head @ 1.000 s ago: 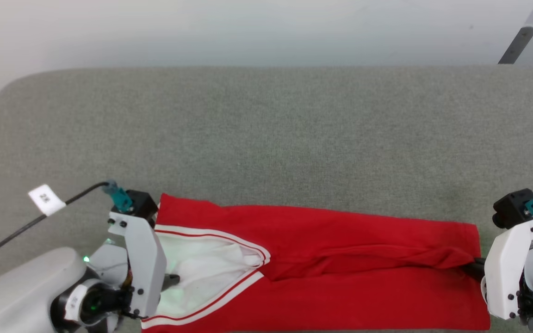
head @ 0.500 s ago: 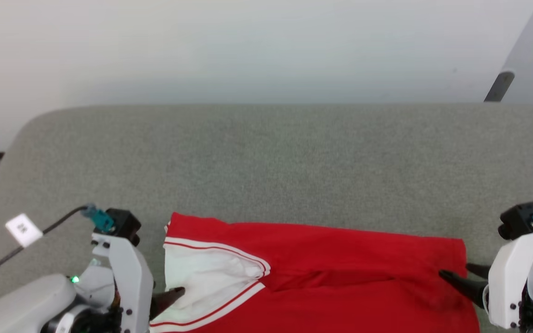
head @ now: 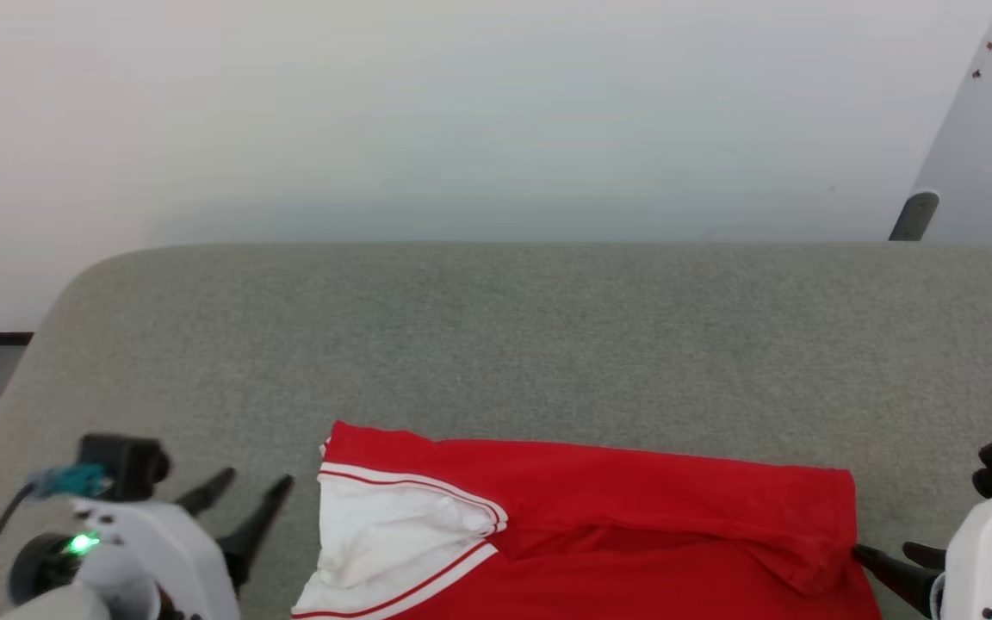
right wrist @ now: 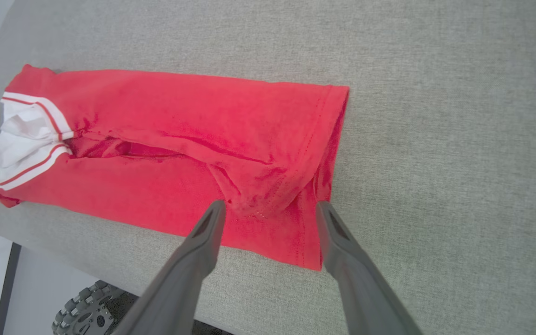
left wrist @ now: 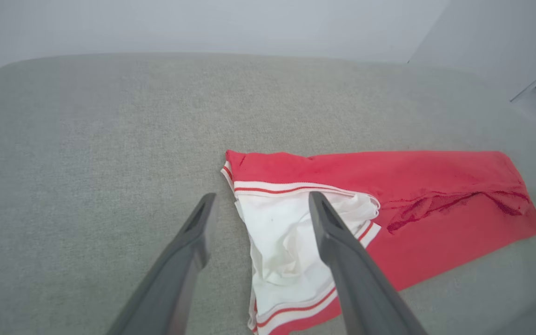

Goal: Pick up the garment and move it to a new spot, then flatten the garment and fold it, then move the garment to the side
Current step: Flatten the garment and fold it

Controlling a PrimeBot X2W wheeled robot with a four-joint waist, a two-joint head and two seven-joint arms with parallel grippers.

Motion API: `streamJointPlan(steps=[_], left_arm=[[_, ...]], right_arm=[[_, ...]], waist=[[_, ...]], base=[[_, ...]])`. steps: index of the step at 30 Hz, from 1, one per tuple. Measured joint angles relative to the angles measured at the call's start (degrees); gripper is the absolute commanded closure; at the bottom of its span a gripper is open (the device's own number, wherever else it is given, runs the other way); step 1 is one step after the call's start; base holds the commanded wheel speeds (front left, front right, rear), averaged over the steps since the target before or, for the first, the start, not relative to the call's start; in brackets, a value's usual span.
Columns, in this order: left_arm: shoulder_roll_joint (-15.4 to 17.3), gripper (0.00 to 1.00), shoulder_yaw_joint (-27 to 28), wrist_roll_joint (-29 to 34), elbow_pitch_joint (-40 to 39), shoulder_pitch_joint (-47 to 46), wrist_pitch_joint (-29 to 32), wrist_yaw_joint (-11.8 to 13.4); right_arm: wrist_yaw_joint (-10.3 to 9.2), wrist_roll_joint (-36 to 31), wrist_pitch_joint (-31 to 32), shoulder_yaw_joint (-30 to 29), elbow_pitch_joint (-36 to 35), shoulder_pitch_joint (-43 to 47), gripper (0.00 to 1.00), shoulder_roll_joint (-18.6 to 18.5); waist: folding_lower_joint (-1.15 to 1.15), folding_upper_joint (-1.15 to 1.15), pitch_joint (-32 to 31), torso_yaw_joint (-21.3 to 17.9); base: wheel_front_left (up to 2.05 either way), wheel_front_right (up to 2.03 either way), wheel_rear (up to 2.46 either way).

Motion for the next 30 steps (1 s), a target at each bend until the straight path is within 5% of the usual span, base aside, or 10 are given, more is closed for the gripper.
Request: streamJointPlan(steps=[4, 8, 15, 22, 30], left_arm=[[-0.24, 0.00, 1.62, 1.93, 2.03, 3.25, -8.20, 0.55], [-1.96, 0.00, 4.44, 5.14, 4.07, 6.79, -10.27, 1.58], [-9.65, 0.00, 20.67, 15.67, 4.38, 16.13, -10.62, 2.93], [-16.63, 0.00, 32.08, 24.84, 4.97, 24.53, -10.62, -0.49], [-22.57, 0.00, 39.07, 30.64, 6.60, 28.02, -10.62, -4.82]], right_arm=[[0.00, -1.15, 1.12, -2.57, -0.49, 1.06, 0.00, 1.27], [0.00, -2.88, 2.67, -5.58, -0.60, 1.43, 0.00, 2.67], [0.00, -5.05, 6.48, -9.69, -0.57, 1.09, 0.00, 4.25], [0.00, -8.23, 11.49, -12.10, 1.49, -1.71, 0.00, 5.15], [0.00, -12.02, 14.14, -13.88, 6.48, -4.49, 0.00, 5.10]], waist=[[0.00, 0.00, -0.51, 0.75], [0.00, 0.00, -0.81, 1.64], [0.00, 0.00, -0.70, 3.50], [0.00, 0.00, 0.16, 5.26], [0.00, 0.00, 1.76, 7.67]], base=[[0.00, 0.00, 0.00], [0.00, 0.00, 0.00], [0.00, 0.00, 0.00], [0.00, 0.00, 0.00], [0.00, 0.00, 0.00]])
